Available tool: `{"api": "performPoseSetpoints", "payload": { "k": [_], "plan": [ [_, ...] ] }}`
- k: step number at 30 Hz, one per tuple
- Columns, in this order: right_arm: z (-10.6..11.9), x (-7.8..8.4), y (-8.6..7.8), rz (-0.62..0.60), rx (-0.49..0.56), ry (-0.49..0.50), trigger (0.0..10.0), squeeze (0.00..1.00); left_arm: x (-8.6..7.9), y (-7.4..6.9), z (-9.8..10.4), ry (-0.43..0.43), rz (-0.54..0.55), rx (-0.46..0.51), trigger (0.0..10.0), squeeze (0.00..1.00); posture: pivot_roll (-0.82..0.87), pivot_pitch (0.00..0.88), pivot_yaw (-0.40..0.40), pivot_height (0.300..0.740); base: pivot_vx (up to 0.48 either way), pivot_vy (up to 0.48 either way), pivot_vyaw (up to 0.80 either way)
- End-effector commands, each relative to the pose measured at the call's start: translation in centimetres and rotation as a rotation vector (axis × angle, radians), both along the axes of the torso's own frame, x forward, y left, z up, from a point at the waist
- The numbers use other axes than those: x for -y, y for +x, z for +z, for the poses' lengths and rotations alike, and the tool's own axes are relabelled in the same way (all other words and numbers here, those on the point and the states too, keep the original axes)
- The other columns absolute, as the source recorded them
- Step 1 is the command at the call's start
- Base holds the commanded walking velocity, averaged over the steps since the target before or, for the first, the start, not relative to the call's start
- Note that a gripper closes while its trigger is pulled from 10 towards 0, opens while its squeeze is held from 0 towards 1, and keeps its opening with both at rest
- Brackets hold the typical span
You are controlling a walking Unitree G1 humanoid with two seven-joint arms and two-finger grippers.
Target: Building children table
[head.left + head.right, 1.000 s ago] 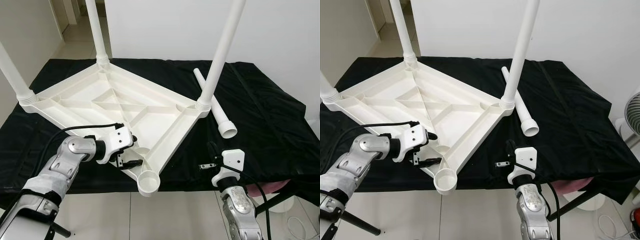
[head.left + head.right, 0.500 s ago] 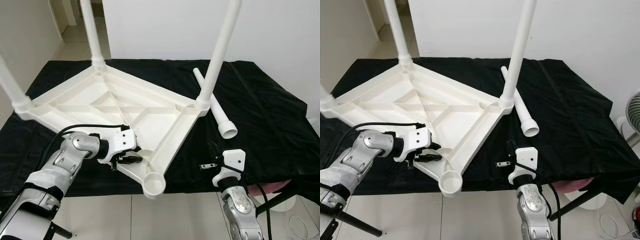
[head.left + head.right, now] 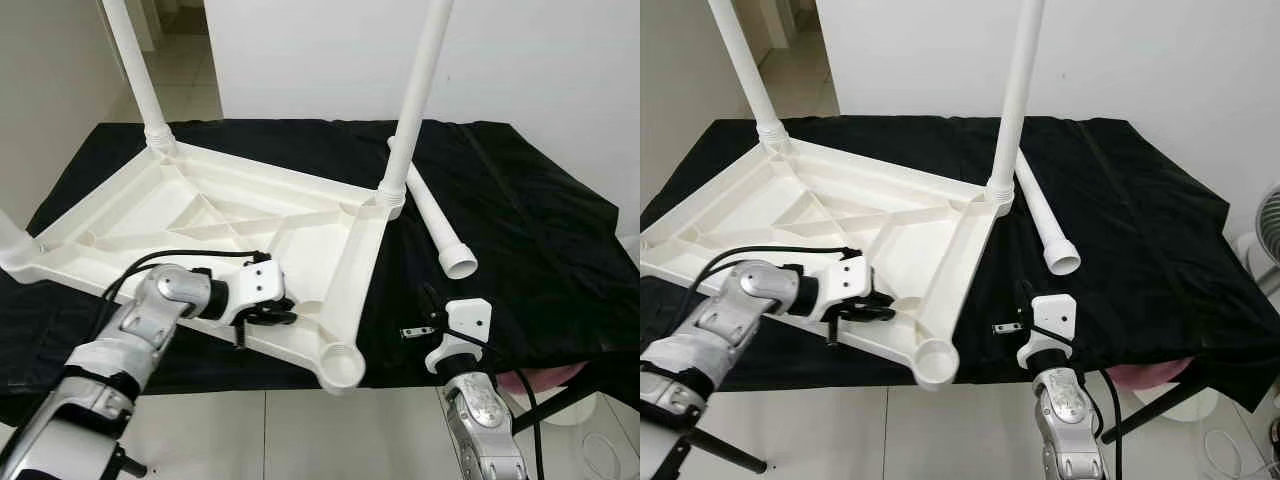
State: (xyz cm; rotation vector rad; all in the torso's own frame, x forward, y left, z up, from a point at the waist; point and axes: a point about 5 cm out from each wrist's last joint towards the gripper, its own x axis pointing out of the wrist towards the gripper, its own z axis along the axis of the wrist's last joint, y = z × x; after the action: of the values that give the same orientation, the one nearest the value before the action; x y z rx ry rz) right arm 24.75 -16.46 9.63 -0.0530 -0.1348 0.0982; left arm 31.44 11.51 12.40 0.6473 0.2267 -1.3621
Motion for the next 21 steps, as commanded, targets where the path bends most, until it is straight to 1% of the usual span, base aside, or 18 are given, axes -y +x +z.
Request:
{"api": "performPoseSetpoints", "payload": {
  "k": [1,2,3,5,8,9,11,12,14,16,18,20,21],
  "plan": [
    [-0.1,0.2,0.0,-0.013,-0.011,0.0,10.0,0.0,0.3,0.2,-2.0,-0.018,0.165,-0.015,0.0,0.0,-0.1,0.0,0.003,0.74,0.0,0.0,0.0],
    [-0.1,0.1,0.0,-0.014,-0.01,0.003,10.0,0.0,0.8,0.5,-1.7,-0.049,0.185,-0.008,0.0,0.0,-0.1,0.0,-0.002,0.74,0.0,0.0,0.0],
    [-0.1,0.1,0.0,-0.014,-0.01,0.003,10.0,0.0,0.8,0.5,-1.7,-0.049,0.185,-0.008,0.0,0.0,-0.1,0.0,-0.002,0.74,0.0,0.0,0.0],
    [0.0,0.0,0.0,-0.015,-0.008,0.008,10.0,0.0,1.6,1.1,-1.2,-0.082,0.217,0.01,0.0,0.0,-0.1,0.0,-0.004,0.74,0.0,0.0,0.0],
    [0.1,-0.2,0.2,-0.013,-0.003,0.013,10.0,0.0,1.7,1.8,-1.1,-0.081,0.263,0.033,0.0,0.0,-0.1,0.0,-0.004,0.74,0.0,0.0,0.0],
    [0.1,-0.2,0.2,-0.013,-0.003,0.013,10.0,0.0,1.7,1.8,-1.1,-0.081,0.263,0.033,0.0,0.0,-0.1,0.0,-0.004,0.74,0.0,0.0,0.0],
    [0.2,-0.3,0.3,-0.012,-0.001,0.018,10.0,0.0,1.2,2.5,-1.0,-0.062,0.301,0.053,0.0,0.0,-0.1,0.0,-0.009,0.74,0.0,0.0,0.0],
    [0.2,-0.3,0.3,-0.012,-0.001,0.018,10.0,0.0,1.2,2.5,-1.0,-0.062,0.301,0.053,0.0,0.0,-0.1,0.0,-0.009,0.74,0.0,0.0,0.0],
    [0.3,-0.5,0.4,-0.009,0.003,0.022,10.0,0.0,0.5,3.1,-0.9,-0.043,0.344,0.079,0.0,0.0,-0.1,0.0,-0.009,0.74,0.0,0.0,0.0],
    [0.4,-0.6,0.4,-0.007,0.005,0.023,10.0,0.0,0.1,3.3,-0.9,-0.029,0.362,0.093,0.0,0.0,-0.1,0.0,-0.008,0.74,0.0,0.0,0.0],
    [0.4,-0.6,0.5,-0.008,0.006,0.026,10.0,0.0,-0.7,3.7,-0.9,-0.011,0.398,0.097,0.0,0.0,-0.1,0.0,-0.007,0.74,0.0,0.0,0.0],
    [0.4,-0.6,0.5,-0.008,0.006,0.026,10.0,0.0,-0.7,3.7,-0.9,-0.011,0.398,0.097,0.0,0.0,-0.1,0.0,-0.007,0.74,0.0,0.0,0.0],
    [0.4,-0.6,0.5,-0.01,0.006,0.026,10.0,0.0,-1.0,3.9,-0.8,-0.002,0.415,0.102,0.0,0.0,-0.1,0.0,-0.007,0.74,0.0,0.0,0.0]
  ]
}}
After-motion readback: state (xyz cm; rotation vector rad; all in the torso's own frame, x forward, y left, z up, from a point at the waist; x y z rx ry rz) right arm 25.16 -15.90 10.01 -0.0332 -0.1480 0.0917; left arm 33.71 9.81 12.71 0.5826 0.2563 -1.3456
